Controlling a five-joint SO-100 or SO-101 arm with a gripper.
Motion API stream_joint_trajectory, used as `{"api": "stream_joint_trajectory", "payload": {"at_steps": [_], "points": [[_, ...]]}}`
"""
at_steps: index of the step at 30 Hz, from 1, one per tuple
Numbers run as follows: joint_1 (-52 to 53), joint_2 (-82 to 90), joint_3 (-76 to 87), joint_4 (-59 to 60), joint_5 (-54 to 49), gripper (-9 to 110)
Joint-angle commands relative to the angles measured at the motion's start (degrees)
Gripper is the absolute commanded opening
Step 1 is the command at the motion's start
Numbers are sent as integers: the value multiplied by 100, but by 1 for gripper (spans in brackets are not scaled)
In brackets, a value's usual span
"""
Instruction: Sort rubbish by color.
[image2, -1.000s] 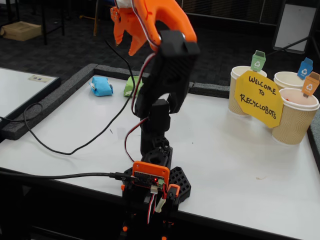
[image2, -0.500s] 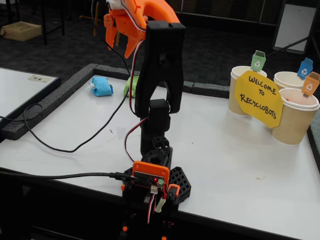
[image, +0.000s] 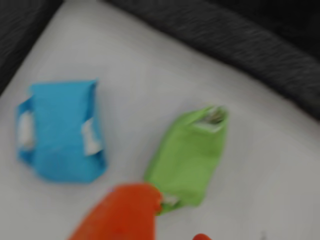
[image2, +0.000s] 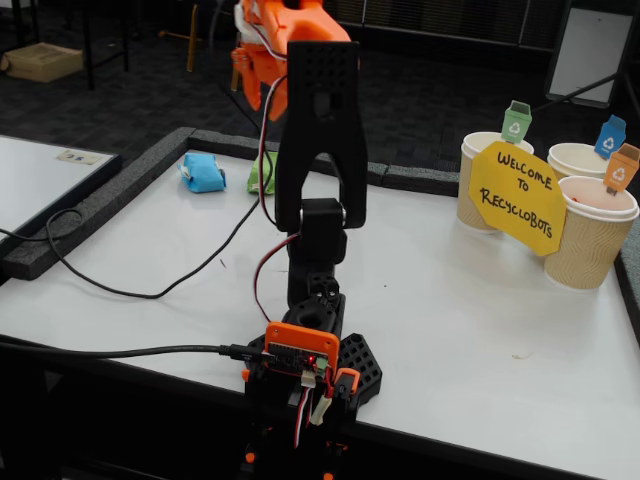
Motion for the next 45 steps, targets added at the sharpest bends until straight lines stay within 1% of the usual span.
{"api": "stream_joint_trajectory", "payload": {"at_steps": [1,6,14,19,21,28,32,37,45], "points": [[167,-44,-1178,79,-703,11],[193,-580,-1652,352,-1002,13],[290,-1072,-1802,756,-1608,14],[299,-1266,-1978,879,-2355,14],[246,-1310,-2048,879,-2505,15],[158,-1854,-2514,633,-2540,16],[237,-2145,-2575,325,-2540,22],[281,-2628,-3120,378,-2540,26],[554,-2927,-3349,272,-2610,27]]}}
